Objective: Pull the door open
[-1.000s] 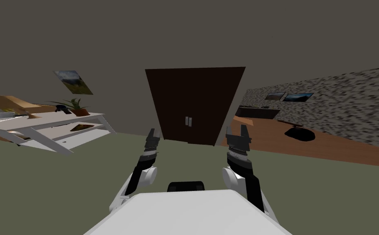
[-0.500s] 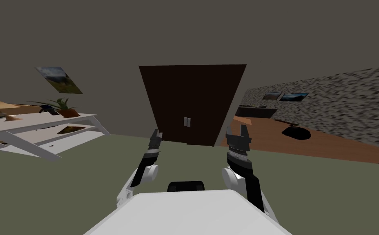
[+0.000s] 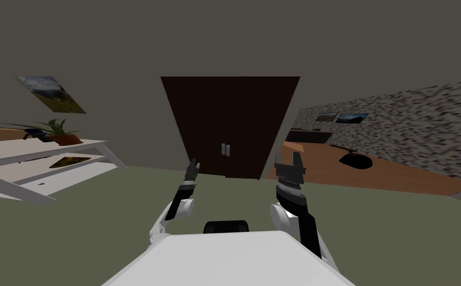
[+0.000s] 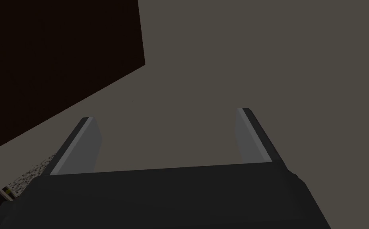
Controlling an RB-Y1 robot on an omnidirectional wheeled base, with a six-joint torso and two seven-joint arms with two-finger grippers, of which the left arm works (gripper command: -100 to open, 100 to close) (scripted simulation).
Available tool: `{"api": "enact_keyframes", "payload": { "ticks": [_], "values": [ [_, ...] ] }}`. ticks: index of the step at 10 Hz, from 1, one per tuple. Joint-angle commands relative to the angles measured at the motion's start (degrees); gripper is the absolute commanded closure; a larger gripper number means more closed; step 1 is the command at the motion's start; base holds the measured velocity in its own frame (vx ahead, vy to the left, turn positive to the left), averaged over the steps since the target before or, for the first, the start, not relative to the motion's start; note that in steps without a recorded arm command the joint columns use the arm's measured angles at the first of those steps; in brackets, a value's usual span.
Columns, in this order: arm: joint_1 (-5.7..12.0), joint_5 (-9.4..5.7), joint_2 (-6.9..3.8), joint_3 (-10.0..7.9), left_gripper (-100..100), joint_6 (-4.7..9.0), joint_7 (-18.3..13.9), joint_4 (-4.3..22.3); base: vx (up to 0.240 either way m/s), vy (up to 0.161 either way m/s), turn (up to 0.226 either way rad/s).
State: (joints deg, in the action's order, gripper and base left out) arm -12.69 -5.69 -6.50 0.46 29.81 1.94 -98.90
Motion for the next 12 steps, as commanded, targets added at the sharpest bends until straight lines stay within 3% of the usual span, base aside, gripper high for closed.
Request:
{"api": "enact_keyframes", "payload": {
  "ticks": [1,12],
  "values": [
    [1.26,-0.03,-0.30,-0.11,-100,-1.15,-0.45,1.81,0.099,-0.036,-0.049],
    [10.33,-0.25,-2.54,-0.73,-100,-5.15,-3.59,17.89,0.104,-0.029,-0.045]
  ]
}}
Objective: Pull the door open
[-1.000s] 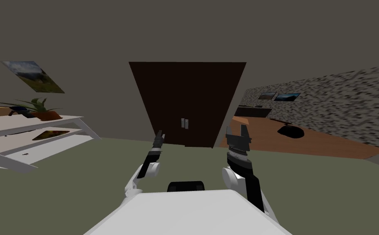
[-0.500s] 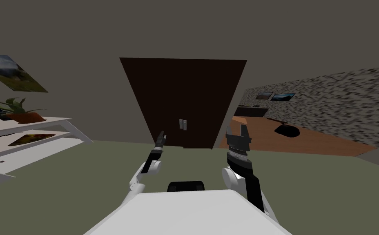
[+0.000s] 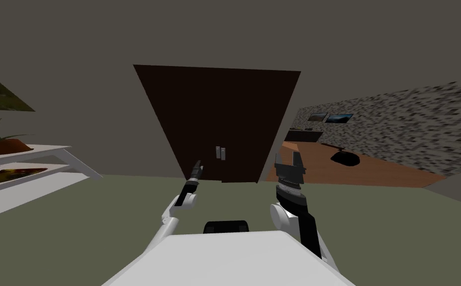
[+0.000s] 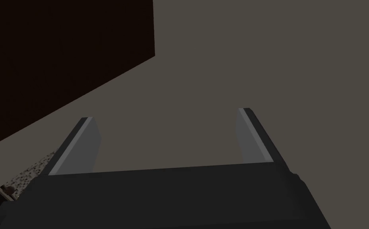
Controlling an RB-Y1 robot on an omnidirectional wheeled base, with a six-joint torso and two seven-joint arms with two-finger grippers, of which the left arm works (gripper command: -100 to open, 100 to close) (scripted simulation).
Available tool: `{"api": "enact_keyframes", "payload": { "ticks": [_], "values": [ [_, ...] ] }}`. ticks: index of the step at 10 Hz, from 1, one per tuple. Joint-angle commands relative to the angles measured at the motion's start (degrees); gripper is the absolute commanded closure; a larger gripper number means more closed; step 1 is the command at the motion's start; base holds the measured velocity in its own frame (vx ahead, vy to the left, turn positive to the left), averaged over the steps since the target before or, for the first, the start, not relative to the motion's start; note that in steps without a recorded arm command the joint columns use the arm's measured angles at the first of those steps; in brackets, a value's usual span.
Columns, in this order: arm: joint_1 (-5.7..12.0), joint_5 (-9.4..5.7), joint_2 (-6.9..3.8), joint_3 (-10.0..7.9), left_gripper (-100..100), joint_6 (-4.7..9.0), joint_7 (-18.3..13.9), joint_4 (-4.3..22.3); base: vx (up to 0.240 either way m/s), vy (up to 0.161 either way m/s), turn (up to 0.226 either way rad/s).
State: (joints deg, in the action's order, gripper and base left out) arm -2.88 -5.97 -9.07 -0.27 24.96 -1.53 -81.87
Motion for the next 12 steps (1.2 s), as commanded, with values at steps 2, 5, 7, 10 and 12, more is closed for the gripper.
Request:
{"api": "enact_keyframes", "payload": {
  "ticks": [2,5,7,10,12],
  "values": [
    [2.05,-0.01,-0.33,-0.11,-100,-0.97,-0.65,3.57,0.097,-0.026,-0.047],
    [4.25,-0.06,-0.83,-0.24,-100,-1.93,-1.40,7.42,0.109,-0.030,-0.041],
    [5.65,-0.09,-1.14,-0.33,-100,-2.54,-1.88,9.86,0.104,-0.029,-0.043],
    [7.50,-0.13,-1.53,-0.43,-100,-3.34,-2.51,13.07,0.101,-0.024,-0.035],
    [8.63,-0.16,-1.76,-0.50,-100,-3.82,-2.89,15.01,0.112,-0.010,-0.033]
  ]
}}
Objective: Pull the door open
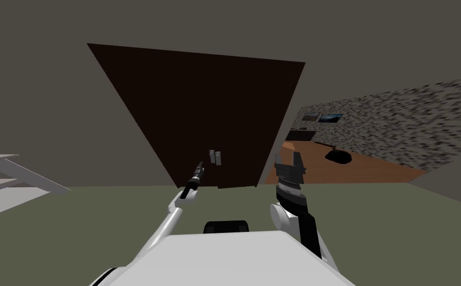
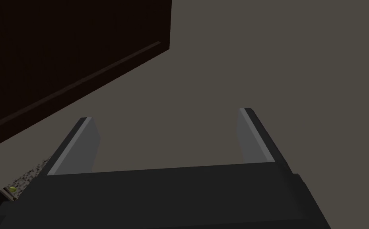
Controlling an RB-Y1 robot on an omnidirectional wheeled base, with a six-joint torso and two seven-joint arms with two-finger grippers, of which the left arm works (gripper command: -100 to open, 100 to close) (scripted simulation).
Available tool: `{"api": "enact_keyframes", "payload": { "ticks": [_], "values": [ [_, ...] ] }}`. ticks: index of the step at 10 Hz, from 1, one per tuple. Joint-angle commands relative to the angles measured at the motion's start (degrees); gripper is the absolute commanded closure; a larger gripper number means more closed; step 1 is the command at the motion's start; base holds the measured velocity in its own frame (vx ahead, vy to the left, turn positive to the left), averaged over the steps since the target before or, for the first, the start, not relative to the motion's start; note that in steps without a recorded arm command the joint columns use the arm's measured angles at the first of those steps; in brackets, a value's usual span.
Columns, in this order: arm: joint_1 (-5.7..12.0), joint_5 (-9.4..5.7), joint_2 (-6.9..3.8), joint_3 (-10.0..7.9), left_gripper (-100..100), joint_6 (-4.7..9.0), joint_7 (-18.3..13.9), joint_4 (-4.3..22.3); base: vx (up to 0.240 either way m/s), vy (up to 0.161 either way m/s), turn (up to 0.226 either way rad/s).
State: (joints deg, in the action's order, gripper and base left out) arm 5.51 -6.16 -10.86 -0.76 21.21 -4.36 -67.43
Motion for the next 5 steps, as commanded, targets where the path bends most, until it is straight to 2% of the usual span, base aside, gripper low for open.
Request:
{"api": "enact_keyframes", "payload": {
  "ticks": [1,5],
  "values": [
    [1.22,0.01,-0.16,-0.05,-100,-0.48,-0.39,2.23,0.127,-0.011,-0.059],
    [3.93,-0.04,-0.62,-0.11,-100,-1.58,-1.26,6.59,0.174,-0.010,-0.046]
  ]
}}
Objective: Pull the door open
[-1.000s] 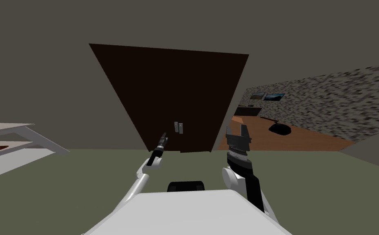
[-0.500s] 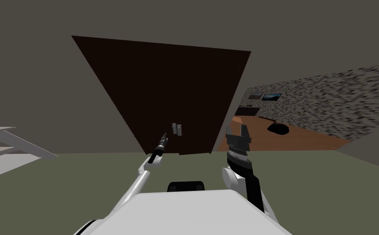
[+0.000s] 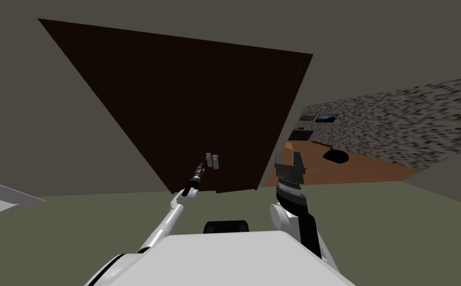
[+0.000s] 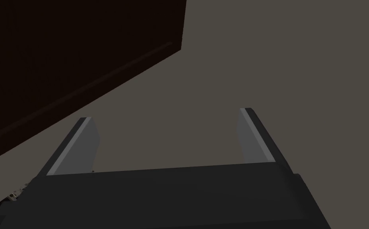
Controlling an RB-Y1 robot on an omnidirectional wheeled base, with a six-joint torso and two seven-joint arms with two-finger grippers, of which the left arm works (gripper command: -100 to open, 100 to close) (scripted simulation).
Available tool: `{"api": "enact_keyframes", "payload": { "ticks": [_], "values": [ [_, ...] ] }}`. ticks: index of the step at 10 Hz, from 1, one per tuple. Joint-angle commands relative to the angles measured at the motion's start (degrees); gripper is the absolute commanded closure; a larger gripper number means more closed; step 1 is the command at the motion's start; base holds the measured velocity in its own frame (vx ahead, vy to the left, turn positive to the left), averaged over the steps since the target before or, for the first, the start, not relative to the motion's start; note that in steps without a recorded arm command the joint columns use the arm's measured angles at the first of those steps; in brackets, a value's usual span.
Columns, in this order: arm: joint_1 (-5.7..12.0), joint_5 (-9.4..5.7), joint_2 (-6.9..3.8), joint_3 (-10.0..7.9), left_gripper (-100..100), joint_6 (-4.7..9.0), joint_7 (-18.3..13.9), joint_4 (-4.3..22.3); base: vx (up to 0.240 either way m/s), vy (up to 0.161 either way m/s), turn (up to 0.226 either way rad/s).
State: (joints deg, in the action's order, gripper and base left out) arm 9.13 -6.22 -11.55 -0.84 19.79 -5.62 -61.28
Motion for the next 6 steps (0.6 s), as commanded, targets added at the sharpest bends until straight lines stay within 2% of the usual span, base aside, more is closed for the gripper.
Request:
{"api": "enact_keyframes", "payload": {
  "ticks": [1,2,5,6],
  "values": [
    [0.00,0.00,0.00,0.00,-100,0.00,0.00,0.00,0.066,-0.006,-0.006],
    [-1.14,-0.38,-1.69,-1.57,-100,-0.03,-0.24,1.03,-0.065,0.101,0.184],
    [-2.23,-0.91,-3.91,-3.46,-100,0.02,-0.64,2.18,-0.112,0.083,0.090],
    [-2.75,-1.25,-5.26,-4.56,-100,0.07,-0.93,2.88,-0.034,0.028,0.053]
  ]
}}
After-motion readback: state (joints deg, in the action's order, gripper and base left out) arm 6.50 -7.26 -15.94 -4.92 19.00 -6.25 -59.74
